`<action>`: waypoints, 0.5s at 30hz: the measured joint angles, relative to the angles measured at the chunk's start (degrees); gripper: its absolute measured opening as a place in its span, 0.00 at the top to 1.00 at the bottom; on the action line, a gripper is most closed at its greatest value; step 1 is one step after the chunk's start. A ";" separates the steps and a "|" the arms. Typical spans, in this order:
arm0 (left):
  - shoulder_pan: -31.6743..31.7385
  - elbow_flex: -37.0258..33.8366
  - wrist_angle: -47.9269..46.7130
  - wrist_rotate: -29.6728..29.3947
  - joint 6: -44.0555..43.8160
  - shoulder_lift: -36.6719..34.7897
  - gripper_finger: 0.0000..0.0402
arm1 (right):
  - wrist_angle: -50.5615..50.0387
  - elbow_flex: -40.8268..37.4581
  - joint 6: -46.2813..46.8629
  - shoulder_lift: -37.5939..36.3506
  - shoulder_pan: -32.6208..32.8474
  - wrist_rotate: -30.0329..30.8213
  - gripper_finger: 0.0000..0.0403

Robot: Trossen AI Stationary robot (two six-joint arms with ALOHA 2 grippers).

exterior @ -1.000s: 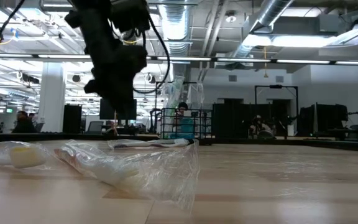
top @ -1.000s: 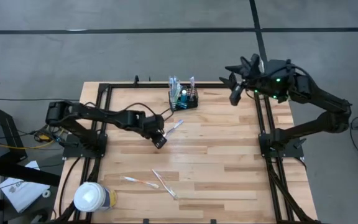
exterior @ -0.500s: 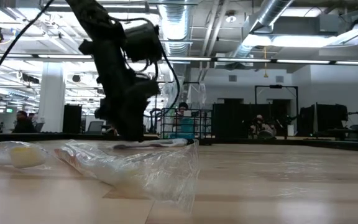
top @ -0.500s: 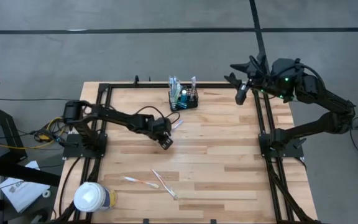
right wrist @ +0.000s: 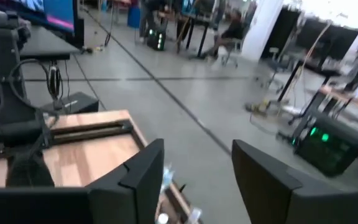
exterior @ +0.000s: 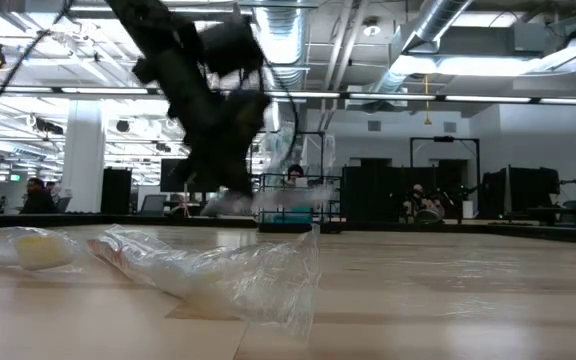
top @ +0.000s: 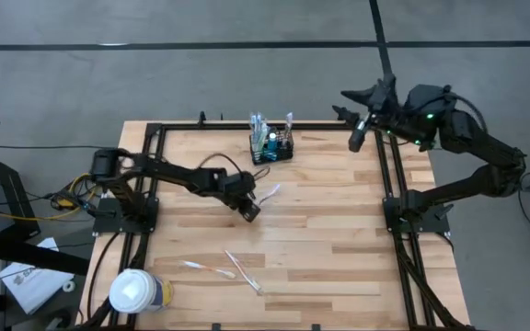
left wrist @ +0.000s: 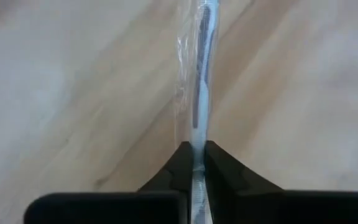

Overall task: Pick & Place toothbrushing station
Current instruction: Put the purple toothbrush into the black wire organizer

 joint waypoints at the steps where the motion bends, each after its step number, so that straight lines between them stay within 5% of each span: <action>1: 0.07 0.20 0.79 0.18 -0.55 -1.62 0.98 | 0.14 1.04 -0.92 0.06 0.18 0.07 0.57; 8: -1.56 0.11 4.48 -4.34 -1.78 -16.46 0.98 | 0.54 7.33 -2.82 0.86 -0.29 0.14 0.65; 15: -1.54 0.25 29.32 -18.30 14.12 -30.45 0.98 | 2.51 5.58 4.89 1.58 -4.33 -9.70 0.58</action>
